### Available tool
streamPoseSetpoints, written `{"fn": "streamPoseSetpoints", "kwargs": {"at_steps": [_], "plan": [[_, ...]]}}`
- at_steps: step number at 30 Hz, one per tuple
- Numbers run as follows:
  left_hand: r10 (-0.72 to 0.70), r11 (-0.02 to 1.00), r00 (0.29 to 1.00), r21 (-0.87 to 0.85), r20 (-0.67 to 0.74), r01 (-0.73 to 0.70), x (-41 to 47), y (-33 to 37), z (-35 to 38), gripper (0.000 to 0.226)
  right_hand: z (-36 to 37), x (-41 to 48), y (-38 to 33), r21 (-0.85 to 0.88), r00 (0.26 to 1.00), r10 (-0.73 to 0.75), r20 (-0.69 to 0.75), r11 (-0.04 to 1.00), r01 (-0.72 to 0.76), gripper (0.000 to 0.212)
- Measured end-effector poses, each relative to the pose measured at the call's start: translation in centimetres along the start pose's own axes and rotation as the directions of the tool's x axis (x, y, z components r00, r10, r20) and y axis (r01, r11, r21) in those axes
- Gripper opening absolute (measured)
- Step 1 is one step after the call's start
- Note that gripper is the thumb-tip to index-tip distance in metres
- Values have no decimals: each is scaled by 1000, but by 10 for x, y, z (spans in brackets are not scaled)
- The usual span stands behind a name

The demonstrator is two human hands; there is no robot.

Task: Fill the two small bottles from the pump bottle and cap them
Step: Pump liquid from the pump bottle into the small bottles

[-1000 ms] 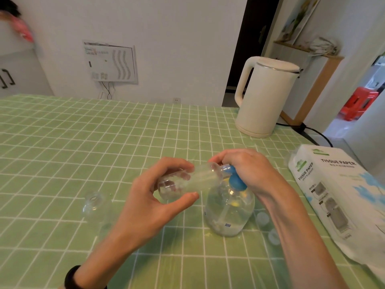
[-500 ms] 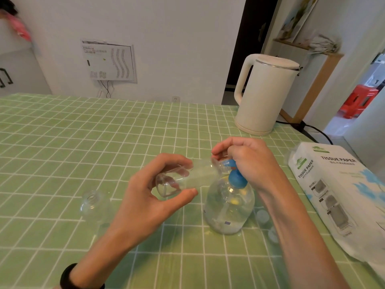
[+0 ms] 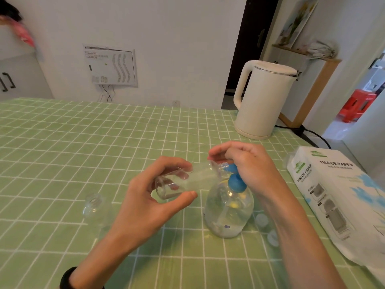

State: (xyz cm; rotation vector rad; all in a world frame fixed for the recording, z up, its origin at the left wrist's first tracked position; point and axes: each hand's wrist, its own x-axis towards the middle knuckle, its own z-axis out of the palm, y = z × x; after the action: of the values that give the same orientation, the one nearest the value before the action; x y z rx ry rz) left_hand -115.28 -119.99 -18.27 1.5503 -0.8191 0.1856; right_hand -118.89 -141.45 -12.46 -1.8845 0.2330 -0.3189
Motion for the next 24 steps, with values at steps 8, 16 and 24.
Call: {"fn": "streamPoseSetpoints", "kwargs": {"at_steps": [8,16,24], "plan": [[-18,1000,1000,7,22,18,-5,-6,4,40,-1,1,1,-67,988,65,142,996,-56,48],[10,1000,1000,14,-4,-10,-1,0,1,38,-3,-1,-1,-46,999,28,34,999,-26,49],[-1,1000,1000,10,20,1,1,-6,1,41,0,2,0,-59,997,53,59,997,-49,49]]}}
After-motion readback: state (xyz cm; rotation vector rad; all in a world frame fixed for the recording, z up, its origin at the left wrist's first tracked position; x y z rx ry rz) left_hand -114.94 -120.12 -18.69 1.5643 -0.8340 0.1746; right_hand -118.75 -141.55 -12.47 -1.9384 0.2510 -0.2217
